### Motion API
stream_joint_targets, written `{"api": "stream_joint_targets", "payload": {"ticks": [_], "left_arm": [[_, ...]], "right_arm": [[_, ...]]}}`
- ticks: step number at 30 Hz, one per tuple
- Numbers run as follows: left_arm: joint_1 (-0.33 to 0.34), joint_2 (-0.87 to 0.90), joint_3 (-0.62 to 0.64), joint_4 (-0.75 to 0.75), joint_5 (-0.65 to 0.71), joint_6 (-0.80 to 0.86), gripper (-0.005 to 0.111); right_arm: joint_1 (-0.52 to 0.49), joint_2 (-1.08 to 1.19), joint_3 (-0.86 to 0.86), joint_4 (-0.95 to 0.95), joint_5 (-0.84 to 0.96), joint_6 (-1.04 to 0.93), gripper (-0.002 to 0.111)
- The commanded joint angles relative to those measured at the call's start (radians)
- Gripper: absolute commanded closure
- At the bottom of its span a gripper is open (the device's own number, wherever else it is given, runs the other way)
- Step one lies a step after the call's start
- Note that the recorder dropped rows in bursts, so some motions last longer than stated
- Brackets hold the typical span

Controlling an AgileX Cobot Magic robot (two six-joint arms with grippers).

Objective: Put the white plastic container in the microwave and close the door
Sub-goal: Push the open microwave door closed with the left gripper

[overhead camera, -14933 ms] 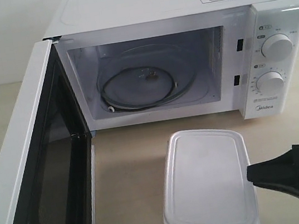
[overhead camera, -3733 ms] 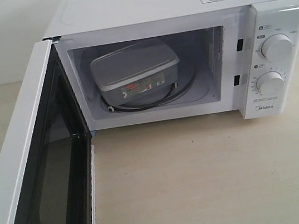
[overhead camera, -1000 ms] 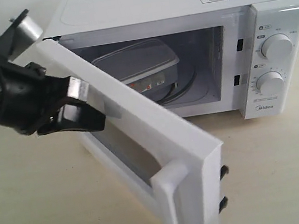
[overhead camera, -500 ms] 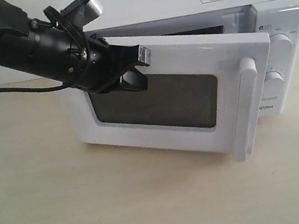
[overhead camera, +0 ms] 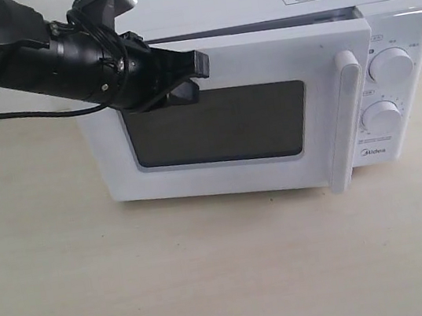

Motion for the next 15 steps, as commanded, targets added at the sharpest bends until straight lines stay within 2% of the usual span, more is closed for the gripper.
{"api": "stream_joint_targets", "payload": {"ticks": [1, 7, 15], "left_arm": [[-0.004, -0.001, -0.008, -0.006, -0.018, 0.009, 0.102], [-0.004, -0.001, -0.008, -0.006, -0.014, 0.027, 0.102], [-0.007, -0.099, -0.008, -0.004, 0.09, 0.142, 0.102]], "right_arm": [[-0.002, -0.005, -0.001, 0.002, -0.006, -0.001, 0.109], [-0.002, -0.005, -0.001, 0.002, -0.006, -0.001, 0.109], [-0.002, -0.005, -0.001, 0.002, -0.006, -0.001, 0.109]]}}
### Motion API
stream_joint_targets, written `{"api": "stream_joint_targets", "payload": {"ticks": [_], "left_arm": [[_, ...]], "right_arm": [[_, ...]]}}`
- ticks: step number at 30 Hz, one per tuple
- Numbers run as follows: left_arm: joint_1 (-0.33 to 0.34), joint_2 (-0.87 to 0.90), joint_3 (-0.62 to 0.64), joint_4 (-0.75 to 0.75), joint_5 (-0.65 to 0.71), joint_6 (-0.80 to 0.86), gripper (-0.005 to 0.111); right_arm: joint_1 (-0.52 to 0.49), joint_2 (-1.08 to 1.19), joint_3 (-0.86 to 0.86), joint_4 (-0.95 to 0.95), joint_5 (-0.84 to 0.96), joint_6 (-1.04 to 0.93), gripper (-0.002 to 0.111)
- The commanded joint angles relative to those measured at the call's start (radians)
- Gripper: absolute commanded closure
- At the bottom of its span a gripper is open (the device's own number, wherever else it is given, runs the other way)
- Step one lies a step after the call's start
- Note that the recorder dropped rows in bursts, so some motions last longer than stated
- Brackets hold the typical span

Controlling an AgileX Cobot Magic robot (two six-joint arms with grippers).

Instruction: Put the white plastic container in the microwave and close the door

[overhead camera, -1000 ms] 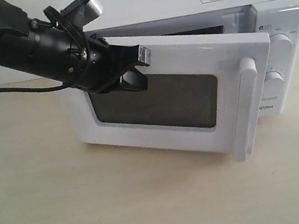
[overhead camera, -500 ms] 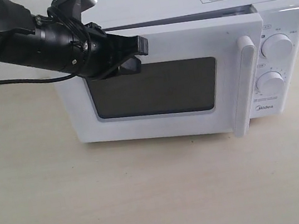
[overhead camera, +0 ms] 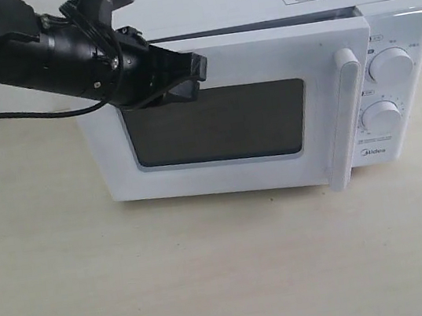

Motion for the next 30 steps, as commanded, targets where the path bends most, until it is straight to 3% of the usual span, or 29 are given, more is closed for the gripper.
{"api": "stream_joint_targets", "payload": {"ticks": [1, 7, 11, 14, 22, 27, 30], "left_arm": [[-0.007, -0.088, -0.008, 0.01, 0.056, 0.057, 0.102], [-0.007, -0.218, 0.026, 0.088, 0.08, 0.049, 0.102], [-0.007, -0.34, 0.14, 0.137, 0.082, 0.015, 0.102], [-0.007, -0.442, 0.246, 0.107, 0.077, 0.004, 0.102], [-0.007, -0.705, 0.483, 0.109, 0.002, -0.02, 0.102], [-0.007, -0.836, 0.578, 0.109, -0.016, -0.038, 0.102], [-0.007, -0.914, 0.636, 0.113, -0.043, -0.092, 0.102]], "right_arm": [[-0.002, -0.005, -0.001, 0.002, -0.008, -0.001, 0.109], [-0.002, -0.005, -0.001, 0.034, -0.143, 0.002, 0.109], [-0.002, -0.005, -0.001, 0.171, -0.404, 0.025, 0.109], [-0.002, -0.005, -0.003, 0.169, -0.552, 0.025, 0.109], [-0.002, 0.195, -0.358, -0.05, -0.33, 0.013, 0.109], [0.0, 0.491, -0.588, -0.056, -0.056, -0.007, 0.109], [0.0, 0.632, -0.65, -0.022, -0.041, -0.007, 0.109]]}}
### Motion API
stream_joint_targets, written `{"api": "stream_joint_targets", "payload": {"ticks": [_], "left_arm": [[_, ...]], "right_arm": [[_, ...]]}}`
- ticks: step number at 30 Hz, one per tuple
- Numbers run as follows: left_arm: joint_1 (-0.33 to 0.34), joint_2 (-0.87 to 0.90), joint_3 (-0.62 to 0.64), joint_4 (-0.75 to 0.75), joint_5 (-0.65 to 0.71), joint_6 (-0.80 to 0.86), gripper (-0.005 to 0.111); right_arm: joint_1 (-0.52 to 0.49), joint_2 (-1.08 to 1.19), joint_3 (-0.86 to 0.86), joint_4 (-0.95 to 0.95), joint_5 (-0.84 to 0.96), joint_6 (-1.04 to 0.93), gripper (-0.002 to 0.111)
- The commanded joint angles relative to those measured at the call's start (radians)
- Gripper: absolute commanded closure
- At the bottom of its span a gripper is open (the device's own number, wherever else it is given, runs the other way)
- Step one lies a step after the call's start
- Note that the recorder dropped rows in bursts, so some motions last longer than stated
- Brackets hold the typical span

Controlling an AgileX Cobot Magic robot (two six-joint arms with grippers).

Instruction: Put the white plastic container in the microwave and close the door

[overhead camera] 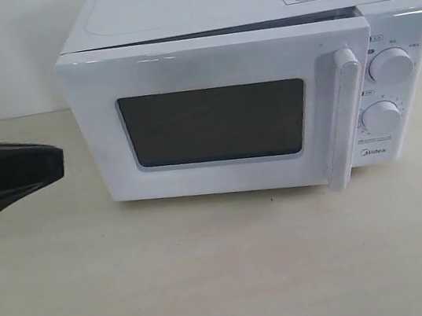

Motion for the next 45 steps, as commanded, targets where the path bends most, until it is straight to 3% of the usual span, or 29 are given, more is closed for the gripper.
{"api": "stream_joint_targets", "payload": {"ticks": [1, 6, 11, 13, 16, 19, 27, 33, 45], "left_arm": [[-0.007, -0.12, 0.08, -0.004, -0.05, -0.066, 0.102], [-0.007, -0.233, 0.155, -0.004, -0.076, -0.088, 0.102], [-0.007, -0.296, 0.226, 0.01, -0.125, -0.1, 0.102], [-0.007, -0.306, 0.265, 0.038, -0.186, -0.139, 0.102], [-0.007, -0.306, 0.28, 0.063, -0.238, -0.144, 0.102], [-0.007, -0.306, 0.28, 0.063, -0.335, -0.116, 0.102], [-0.007, -0.306, 0.28, 0.063, -0.331, -0.116, 0.102], [-0.007, -0.306, 0.28, 0.063, -0.383, -0.116, 0.102], [-0.007, -0.306, 0.28, 0.063, -0.421, -0.116, 0.102]], "right_arm": [[0.0, 0.204, -0.09, 0.029, 0.057, -0.011, 0.109], [0.0, 0.344, -0.1, 0.054, -0.14, 0.006, 0.109], [0.013, 0.438, -0.1, 0.223, -0.137, 0.083, 0.109], [0.106, 0.481, -0.1, 0.223, -0.111, -0.056, 0.109], [0.386, 0.523, -0.1, 0.223, -0.184, -0.273, 0.109], [0.548, 0.612, -0.12, 0.225, -0.273, -0.279, 0.109], [0.546, 0.871, -0.247, 0.239, -0.3, -0.248, 0.109], [0.436, 0.873, -0.245, 0.293, -0.254, -0.25, 0.109], [0.315, 0.873, -0.243, 0.293, -0.277, -0.268, 0.109]]}}
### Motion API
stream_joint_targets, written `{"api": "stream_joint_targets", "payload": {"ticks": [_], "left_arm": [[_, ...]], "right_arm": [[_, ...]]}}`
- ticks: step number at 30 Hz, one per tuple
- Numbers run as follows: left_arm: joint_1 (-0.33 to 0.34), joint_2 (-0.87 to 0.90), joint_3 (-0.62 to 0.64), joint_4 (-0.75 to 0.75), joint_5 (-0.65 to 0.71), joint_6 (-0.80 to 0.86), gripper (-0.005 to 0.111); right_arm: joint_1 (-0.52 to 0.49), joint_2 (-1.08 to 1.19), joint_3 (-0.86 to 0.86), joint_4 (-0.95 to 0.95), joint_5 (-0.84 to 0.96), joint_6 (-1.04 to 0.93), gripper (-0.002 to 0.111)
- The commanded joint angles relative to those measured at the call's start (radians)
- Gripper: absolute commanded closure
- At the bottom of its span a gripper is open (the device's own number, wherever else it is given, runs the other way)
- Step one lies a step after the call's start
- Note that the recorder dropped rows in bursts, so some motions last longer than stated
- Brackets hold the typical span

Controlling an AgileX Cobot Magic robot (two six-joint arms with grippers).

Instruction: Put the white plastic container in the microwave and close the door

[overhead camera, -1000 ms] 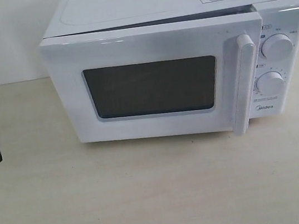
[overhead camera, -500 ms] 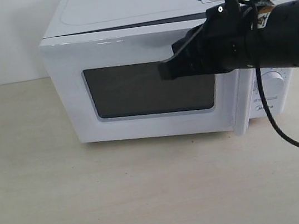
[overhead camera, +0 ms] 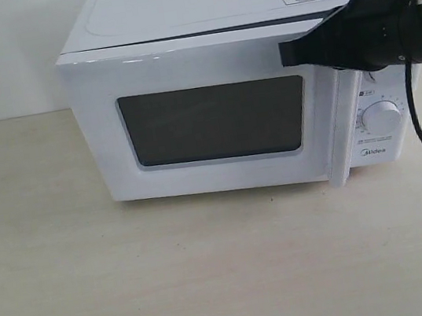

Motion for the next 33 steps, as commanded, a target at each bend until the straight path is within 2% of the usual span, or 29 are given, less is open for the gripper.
{"api": "stream_joint_targets", "payload": {"ticks": [1, 9, 15, 20, 27, 33], "left_arm": [[-0.007, -0.006, 0.003, 0.001, -0.008, 0.004, 0.102], [-0.007, -0.006, 0.003, 0.001, -0.008, 0.004, 0.102], [-0.007, -0.006, 0.003, 0.001, -0.008, 0.004, 0.102], [-0.007, -0.006, 0.003, 0.001, -0.008, 0.004, 0.102], [-0.007, -0.006, 0.003, 0.001, -0.004, 0.004, 0.102], [-0.007, -0.006, 0.003, 0.001, -0.004, 0.004, 0.102]], "right_arm": [[-0.021, 0.001, -0.005, -0.001, -0.02, -0.015, 0.109], [-0.021, 0.092, -0.039, -0.001, -0.008, -0.015, 0.109], [-0.021, 0.063, -0.039, -0.001, 0.013, -0.015, 0.109], [-0.019, -0.044, -0.037, -0.001, 0.229, -0.015, 0.109], [-0.019, -0.275, 0.087, 0.002, 0.243, -0.022, 0.109], [-0.019, -0.458, 0.102, 0.004, 0.458, -0.016, 0.109]]}}
